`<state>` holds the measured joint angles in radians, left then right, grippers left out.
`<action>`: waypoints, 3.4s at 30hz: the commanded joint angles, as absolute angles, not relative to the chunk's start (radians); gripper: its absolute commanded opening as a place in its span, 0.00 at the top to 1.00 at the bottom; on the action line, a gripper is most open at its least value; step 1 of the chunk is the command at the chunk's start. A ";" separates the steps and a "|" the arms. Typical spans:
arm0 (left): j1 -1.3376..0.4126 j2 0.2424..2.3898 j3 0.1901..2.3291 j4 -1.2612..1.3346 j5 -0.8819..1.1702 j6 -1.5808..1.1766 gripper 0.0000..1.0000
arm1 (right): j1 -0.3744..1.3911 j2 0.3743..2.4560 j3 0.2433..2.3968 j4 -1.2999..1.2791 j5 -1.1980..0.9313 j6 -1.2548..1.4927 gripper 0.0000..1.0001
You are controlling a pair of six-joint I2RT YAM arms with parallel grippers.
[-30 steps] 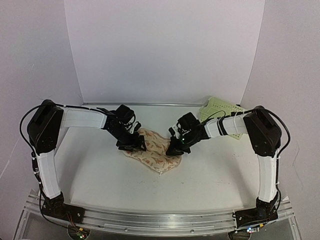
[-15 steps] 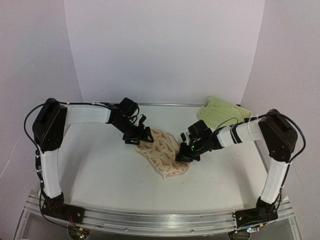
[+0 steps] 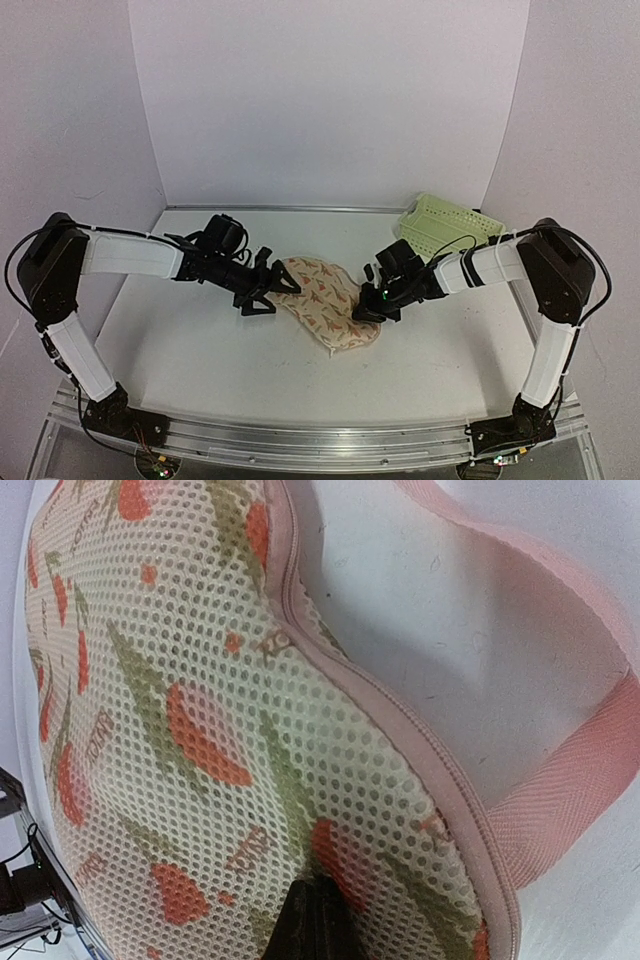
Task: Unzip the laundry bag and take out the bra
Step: Adjust the laundry bag at the center of the board, then pick up the laundry bag at the center of the board, then pick up the zipper from the laundry bag.
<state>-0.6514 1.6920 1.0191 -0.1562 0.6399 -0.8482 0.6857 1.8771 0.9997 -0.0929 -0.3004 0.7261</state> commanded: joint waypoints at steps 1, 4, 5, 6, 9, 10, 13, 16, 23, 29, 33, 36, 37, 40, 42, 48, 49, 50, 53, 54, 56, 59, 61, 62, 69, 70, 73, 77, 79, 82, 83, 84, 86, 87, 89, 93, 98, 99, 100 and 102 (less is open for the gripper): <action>-0.662 1.675 0.921 0.149 0.712 -1.054 0.09 | 0.683 1.871 0.999 -0.114 -0.241 0.730 1.00; -0.673 1.718 0.911 0.204 0.711 -1.084 0.11 | 0.683 1.865 0.989 -0.108 -0.241 0.738 1.00; -0.678 1.735 0.912 0.223 0.714 -1.097 0.10 | 0.683 1.859 0.984 -0.105 -0.241 0.740 1.00; -0.683 1.751 0.913 0.243 0.718 -1.109 0.11 | 0.683 1.856 0.981 -0.103 -0.240 0.740 1.00; -0.700 1.803 0.929 0.278 0.727 -1.138 0.11 | 0.683 1.847 0.972 -0.102 -0.234 0.741 1.00; -0.706 1.818 0.934 0.286 0.727 -1.143 0.11 | 0.683 1.845 0.969 -0.101 -0.233 0.744 1.00; -0.718 1.855 0.935 0.317 0.733 -1.168 0.12 | 0.683 1.838 0.962 -0.097 -0.229 0.748 1.00; -0.721 1.876 0.926 0.345 0.728 -1.188 0.13 | 0.683 1.834 0.960 -0.094 -0.229 0.749 1.00; -0.728 1.934 0.925 0.441 0.754 -1.233 0.16 | 0.683 1.832 0.957 -0.091 -0.229 0.752 1.00; -0.738 1.982 0.932 0.502 0.777 -1.265 0.22 | 0.683 1.829 0.956 -0.087 -0.233 0.752 1.00; -0.740 2.005 0.949 0.522 0.790 -1.280 0.24 | 0.683 1.830 0.954 -0.085 -0.235 0.752 1.00; -0.745 2.024 0.962 0.535 0.798 -1.290 0.28 | 0.683 1.829 0.953 -0.082 -0.238 0.753 1.00; -0.745 2.031 0.966 0.541 0.801 -1.295 0.29 | 0.683 1.829 0.953 -0.081 -0.239 0.753 1.00; -0.747 2.044 0.979 0.558 0.802 -1.307 0.37 | 0.683 1.829 0.952 -0.079 -0.244 0.750 1.00; -0.747 2.051 0.991 0.570 0.804 -1.315 0.44 | 0.683 1.828 0.950 -0.078 -0.246 0.750 1.00; -0.750 2.061 1.012 0.590 0.804 -1.333 0.73 | 0.683 1.827 0.952 -0.075 -0.260 0.741 1.00; -0.750 2.060 1.012 0.590 0.804 -1.333 0.79 | 0.683 1.827 0.954 -0.075 -0.262 0.740 1.00; -0.749 2.057 1.010 0.593 0.803 -1.335 0.86 | 0.683 1.827 0.959 -0.075 -0.265 0.736 1.00; -0.748 2.045 1.002 0.597 0.791 -1.340 1.00 | 0.683 1.817 0.974 -0.079 -0.275 0.731 1.00; -0.746 2.038 0.997 0.597 0.782 -1.342 1.00 | 0.683 1.807 0.978 -0.080 -0.280 0.731 1.00; -0.741 2.020 0.980 0.598 0.761 -1.347 1.00 | 0.683 1.781 0.984 -0.085 -0.287 0.732 0.99; -0.719 1.978 0.945 0.600 0.716 -1.355 1.00 | 0.685 1.726 0.990 -0.095 -0.291 0.731 0.91; -0.700 1.943 0.920 0.599 0.686 -1.364 1.00 | 0.688 1.685 0.995 -0.103 -0.287 0.729 0.85; -0.690 1.928 0.909 0.599 0.672 -1.371 1.00 | 0.689 1.664 0.999 -0.109 -0.286 0.727 0.83; -0.653 1.799 0.847 0.599 0.577 -1.434 1.00 | 0.729 1.559 1.040 -0.120 -0.308 0.691 0.62; -0.649 1.783 0.838 0.599 0.560 -1.451 1.00 | 0.739 1.551 1.045 -0.120 -0.312 0.683 0.60; -0.633 1.733 0.805 0.600 0.509 -1.491 1.00 | 0.762 1.532 1.052 -0.112 -0.322 0.669 0.55; -0.617 1.675 0.772 0.600 0.450 -1.532 1.00 | 0.805 1.537 1.059 -0.068 -0.360 0.645 0.49; -0.613 1.651 0.764 0.600 0.427 -1.553 1.00 | 0.830 1.550 1.064 -0.042 -0.369 0.631 0.44; -0.612 1.629 0.756 0.599 0.410 -1.585 1.00 | 0.854 1.583 1.077 -0.009 -0.372 0.622 0.39; -0.612 1.623 0.754 0.599 0.407 -1.591 1.00 | 0.860 1.597 1.082 0.021 -0.374 0.621 0.38; -0.612 1.618 0.751 0.599 0.404 -1.599 1.00 | 0.867 1.609 1.092 0.037 -0.383 0.619 0.38; -0.612 1.608 0.742 0.600 0.398 -1.610 1.00 | 0.887 1.635 1.114 0.055 -0.379 0.603 0.38; -0.612 1.603 0.736 0.600 0.395 -1.615 1.00 | 0.898 1.644 1.125 0.060 -0.360 0.594 0.38; -0.613 1.590 0.725 0.600 0.384 -1.623 1.00 | 0.916 1.663 1.142 0.072 -0.322 0.582 0.38; -0.612 1.573 0.717 0.599 0.375 -1.631 1.00 | 0.927 1.701 1.155 0.080 -0.213 0.601 0.38; -0.612 1.565 0.713 0.598 0.371 -1.636 1.00 | 0.954 1.744 1.150 0.101 -0.133 0.649 0.38; -0.612 1.565 0.711 0.599 0.371 -1.637 1.00 | 0.963 1.749 1.146 0.108 -0.117 0.655 0.38; -0.612 1.563 0.710 0.599 0.370 -1.640 1.00 | 0.972 1.754 1.141 0.118 -0.098 0.664 0.38; -0.612 1.563 0.709 0.599 0.369 -1.642 1.00 | 0.984 1.765 1.131 0.136 -0.065 0.679 0.38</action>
